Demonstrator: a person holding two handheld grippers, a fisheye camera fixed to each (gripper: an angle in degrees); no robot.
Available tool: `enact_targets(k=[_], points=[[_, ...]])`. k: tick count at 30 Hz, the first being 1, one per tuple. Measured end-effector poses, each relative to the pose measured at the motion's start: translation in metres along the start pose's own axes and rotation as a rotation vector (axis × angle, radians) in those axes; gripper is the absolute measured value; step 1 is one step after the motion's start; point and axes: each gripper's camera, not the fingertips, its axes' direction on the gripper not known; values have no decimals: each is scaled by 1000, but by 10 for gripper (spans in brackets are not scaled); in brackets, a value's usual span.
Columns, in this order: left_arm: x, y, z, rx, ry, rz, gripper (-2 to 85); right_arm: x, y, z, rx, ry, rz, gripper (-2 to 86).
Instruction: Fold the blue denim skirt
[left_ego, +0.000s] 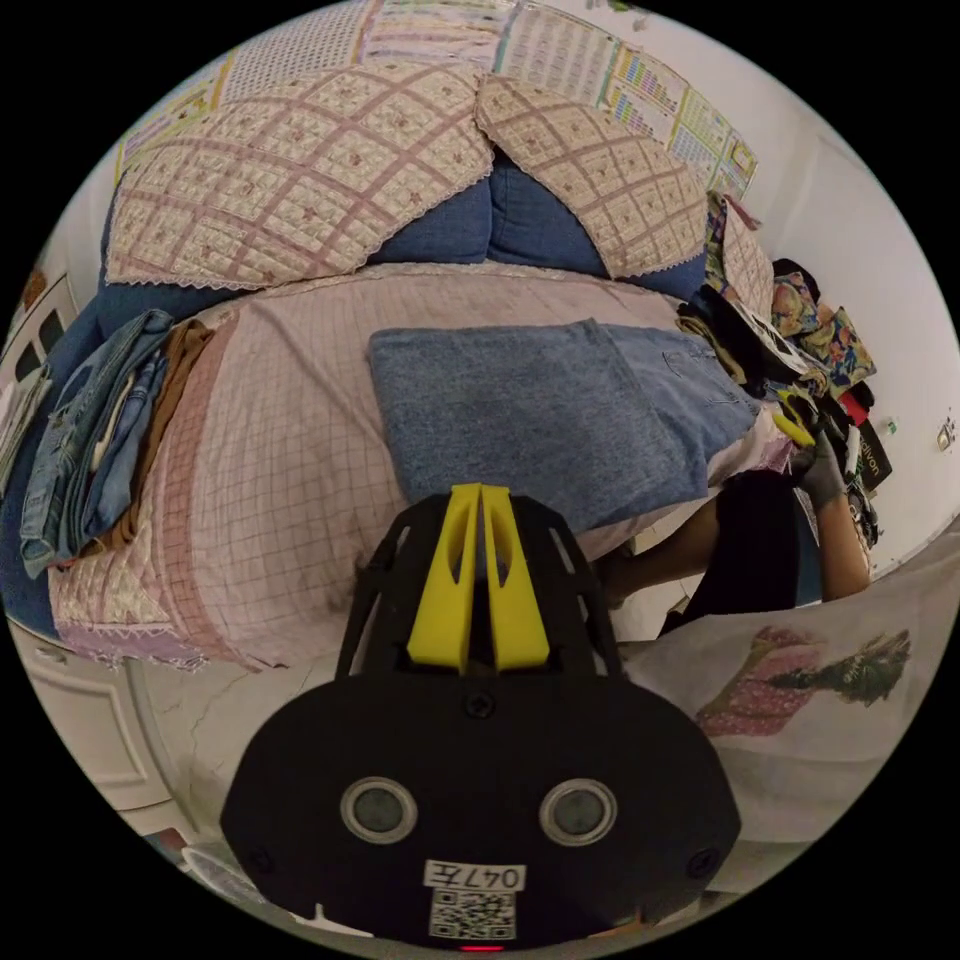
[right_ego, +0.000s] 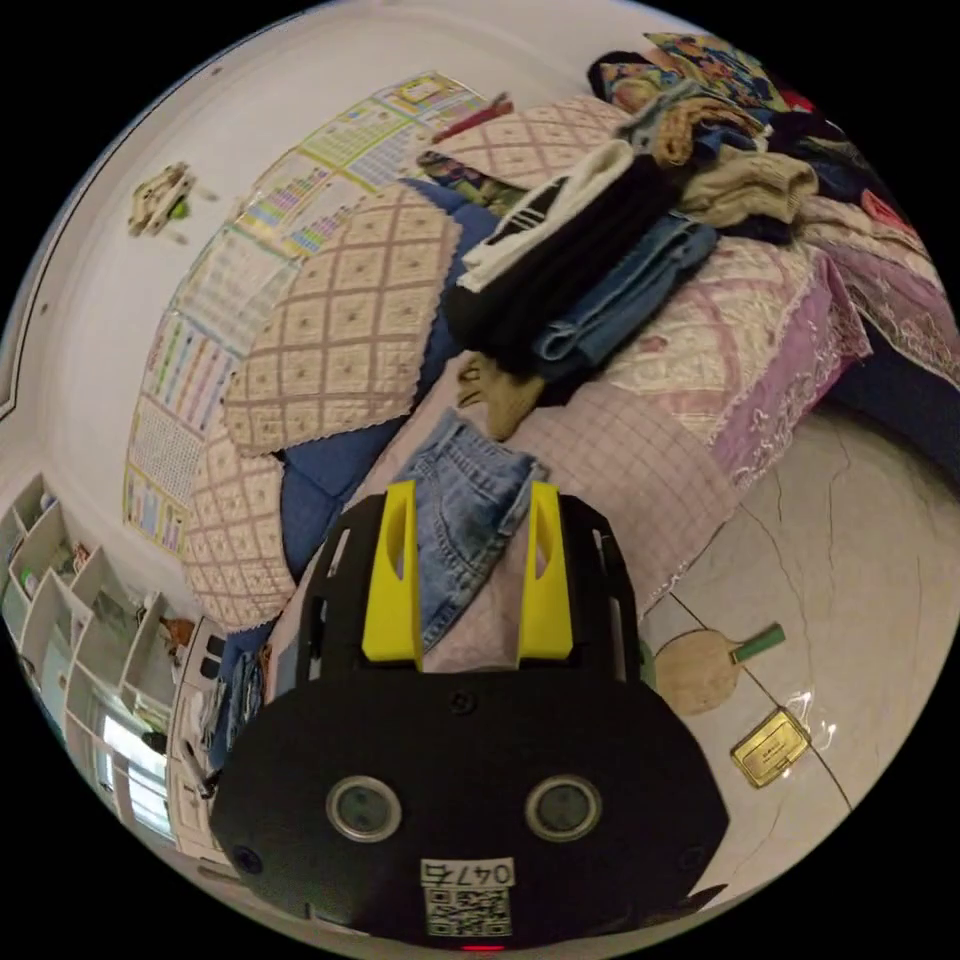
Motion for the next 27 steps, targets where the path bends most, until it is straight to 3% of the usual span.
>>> enact_targets(k=[6,13,15,21,23,27], points=[[-39,16,39,-89,12,12,-10,24,-8,32,-208,-30,21,106],[-85,45,73,-80,46,-12,-10,1,36,4,-153,-25,-12,28],[-99,53,82,-83,47,0,-10,-36,49,-13,-121,-9,-130,21],[-154,84,102,-3,194,-139,-9,-244,162,-47,-65,49,-770,17],[-173,97,103,46,259,-192,-8,-321,248,-55,-15,-17,-1029,17],[-221,135,98,166,314,-340,3,-389,401,-54,21,-195,-1313,18]])
